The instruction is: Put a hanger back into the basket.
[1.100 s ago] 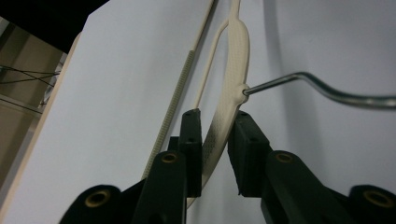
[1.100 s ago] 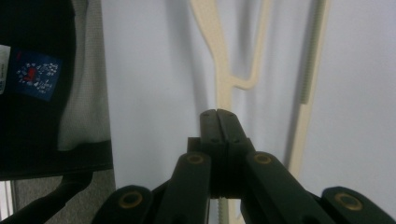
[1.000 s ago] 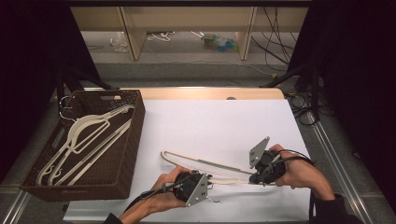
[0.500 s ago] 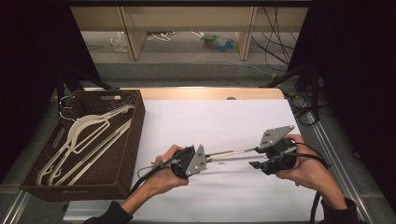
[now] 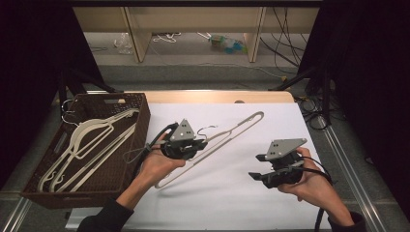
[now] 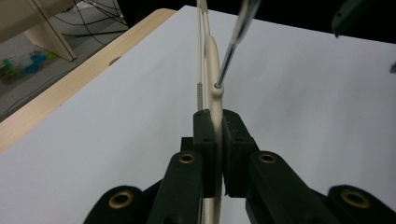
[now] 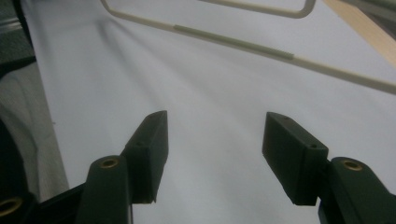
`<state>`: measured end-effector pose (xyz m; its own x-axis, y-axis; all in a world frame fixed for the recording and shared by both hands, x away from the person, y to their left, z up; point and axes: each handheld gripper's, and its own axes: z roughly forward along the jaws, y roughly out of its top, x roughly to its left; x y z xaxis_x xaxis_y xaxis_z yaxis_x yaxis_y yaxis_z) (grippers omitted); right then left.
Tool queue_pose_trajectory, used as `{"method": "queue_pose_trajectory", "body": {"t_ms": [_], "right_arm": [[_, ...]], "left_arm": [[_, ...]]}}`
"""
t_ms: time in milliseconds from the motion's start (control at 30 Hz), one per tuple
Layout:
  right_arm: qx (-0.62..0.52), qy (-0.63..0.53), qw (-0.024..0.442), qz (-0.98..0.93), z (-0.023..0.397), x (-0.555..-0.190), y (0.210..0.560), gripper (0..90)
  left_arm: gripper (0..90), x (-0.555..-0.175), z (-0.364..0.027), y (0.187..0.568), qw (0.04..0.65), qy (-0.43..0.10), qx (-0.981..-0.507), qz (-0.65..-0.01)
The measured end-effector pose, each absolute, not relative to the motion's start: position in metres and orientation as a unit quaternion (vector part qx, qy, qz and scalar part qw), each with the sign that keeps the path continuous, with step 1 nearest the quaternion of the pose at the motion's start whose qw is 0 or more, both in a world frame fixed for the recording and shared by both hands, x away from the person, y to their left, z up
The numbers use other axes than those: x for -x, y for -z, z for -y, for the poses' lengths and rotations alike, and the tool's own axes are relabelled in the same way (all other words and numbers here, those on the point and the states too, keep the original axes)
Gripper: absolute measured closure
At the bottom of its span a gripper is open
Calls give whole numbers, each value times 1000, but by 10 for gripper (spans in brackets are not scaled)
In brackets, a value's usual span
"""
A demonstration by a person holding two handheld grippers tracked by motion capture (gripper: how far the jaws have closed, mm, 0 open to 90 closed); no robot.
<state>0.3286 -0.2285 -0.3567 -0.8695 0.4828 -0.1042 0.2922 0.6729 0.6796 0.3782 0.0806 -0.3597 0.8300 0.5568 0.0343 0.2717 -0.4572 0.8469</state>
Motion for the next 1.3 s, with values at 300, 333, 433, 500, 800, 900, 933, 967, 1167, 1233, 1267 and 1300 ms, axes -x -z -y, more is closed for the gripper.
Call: {"method": "queue_pose_trajectory", "body": {"t_ms": [300, 333, 433, 500, 800, 900, 933, 967, 1167, 1233, 1267, 1300], "right_arm": [[-230, -357, 123, -897, 221, -322, 378, 331], [-233, -363, 123, -894, 222, -322, 379, 324], [-235, -367, 121, -892, 223, -319, 384, 321], [-226, -377, 107, -892, 222, -318, 389, 323], [-241, -392, 111, -881, 216, -314, 409, 271], [-252, -399, 113, -874, 216, -314, 413, 269], [-253, -400, 116, -873, 216, -314, 415, 264], [-258, -401, 116, -871, 215, -314, 416, 259], [-267, -419, 125, -859, 216, -312, 418, 256], [-272, -431, 134, -850, 218, -313, 417, 245], [-276, -437, 131, -846, 218, -313, 416, 235], [-274, -438, 130, -846, 219, -312, 416, 220]], "left_arm": [[860, -368, -101, 334, 497, -123, -804, -304], [860, -367, -104, 329, 499, -118, -803, -305], [860, -363, -110, 320, 515, -101, -793, -309], [860, -361, -114, 316, 521, -93, -790, -310], [860, -344, -139, 296, 534, -103, -774, -325], [859, -336, -151, 290, 541, -93, -768, -329], [860, -334, -155, 287, 542, -93, -768, -329], [859, -332, -159, 284, 543, -96, -765, -333], [860, -326, -181, 266, 557, -105, -750, -340], [859, -331, -191, 260, 553, -139, -764, -302], [859, -331, -194, 257, 552, -143, -764, -301], [859, -331, -196, 255, 553, -143, -761, -307]]}}
